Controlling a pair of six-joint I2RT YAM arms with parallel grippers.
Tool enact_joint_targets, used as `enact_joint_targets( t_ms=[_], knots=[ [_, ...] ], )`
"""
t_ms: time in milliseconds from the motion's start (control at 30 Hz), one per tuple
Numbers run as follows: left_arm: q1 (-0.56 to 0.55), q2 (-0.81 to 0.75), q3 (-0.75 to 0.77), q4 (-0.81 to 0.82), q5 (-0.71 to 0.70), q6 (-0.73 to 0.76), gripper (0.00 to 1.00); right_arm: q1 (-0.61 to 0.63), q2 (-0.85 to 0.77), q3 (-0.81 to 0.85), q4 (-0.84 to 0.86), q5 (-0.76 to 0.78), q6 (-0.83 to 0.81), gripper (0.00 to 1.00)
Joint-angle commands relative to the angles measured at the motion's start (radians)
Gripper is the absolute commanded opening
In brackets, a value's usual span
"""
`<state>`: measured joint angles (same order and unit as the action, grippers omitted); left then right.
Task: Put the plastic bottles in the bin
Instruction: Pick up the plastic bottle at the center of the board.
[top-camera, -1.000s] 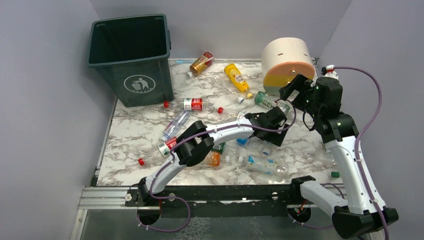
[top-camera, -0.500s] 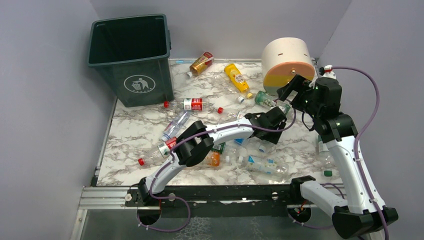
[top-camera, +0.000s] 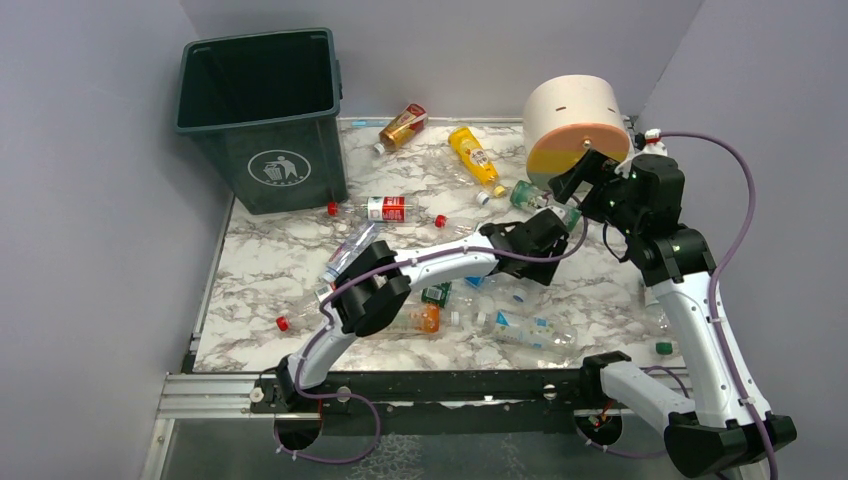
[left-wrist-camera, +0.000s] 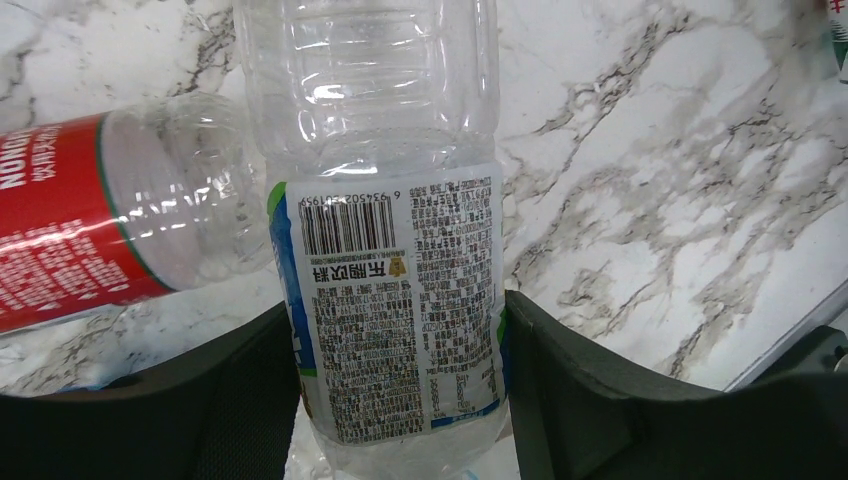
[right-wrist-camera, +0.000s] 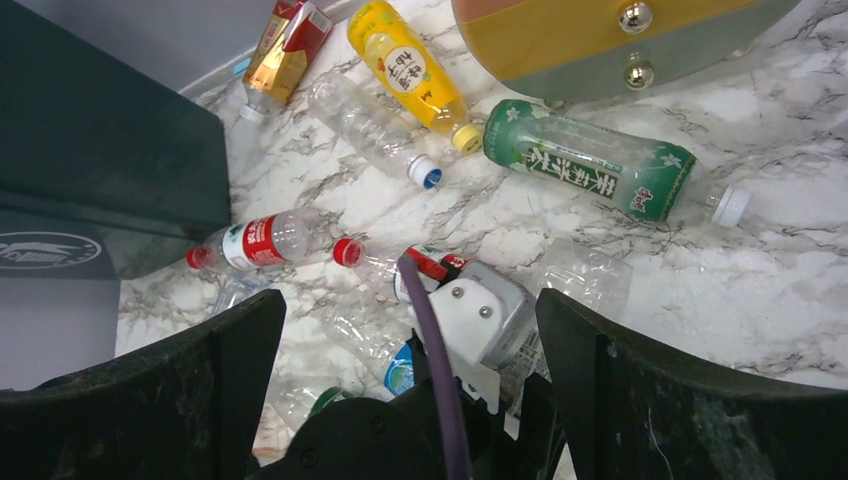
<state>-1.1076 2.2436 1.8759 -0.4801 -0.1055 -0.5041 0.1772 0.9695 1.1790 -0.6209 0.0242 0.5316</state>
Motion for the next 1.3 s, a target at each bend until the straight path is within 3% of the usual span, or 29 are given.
enact_joint_targets(
  t_ms=[0,600,1000,1267],
  knots=[
    [-0.007,-0.105,-0.026,0.037,-0.053,0.015,0.64,0.003,-0.004,0.041,0.038,-0.044,-0.001,1.0],
    [0.041,-0.287,-0.118,0.052,-0.122,0.04,0.65,0.004,-0.007,0.225,0.043,-0.282,0.057,1.0],
    [0.195,-0.526,-0.133,0.023,-0.139,0.102,0.65,0.003,-0.044,0.21,0.04,-0.267,0.062,1.0],
    [0.388,-0.685,-0.051,0.019,-0.184,0.186,0.65,0.003,-0.055,0.148,0.066,-0.311,0.088,0.99]
  ],
)
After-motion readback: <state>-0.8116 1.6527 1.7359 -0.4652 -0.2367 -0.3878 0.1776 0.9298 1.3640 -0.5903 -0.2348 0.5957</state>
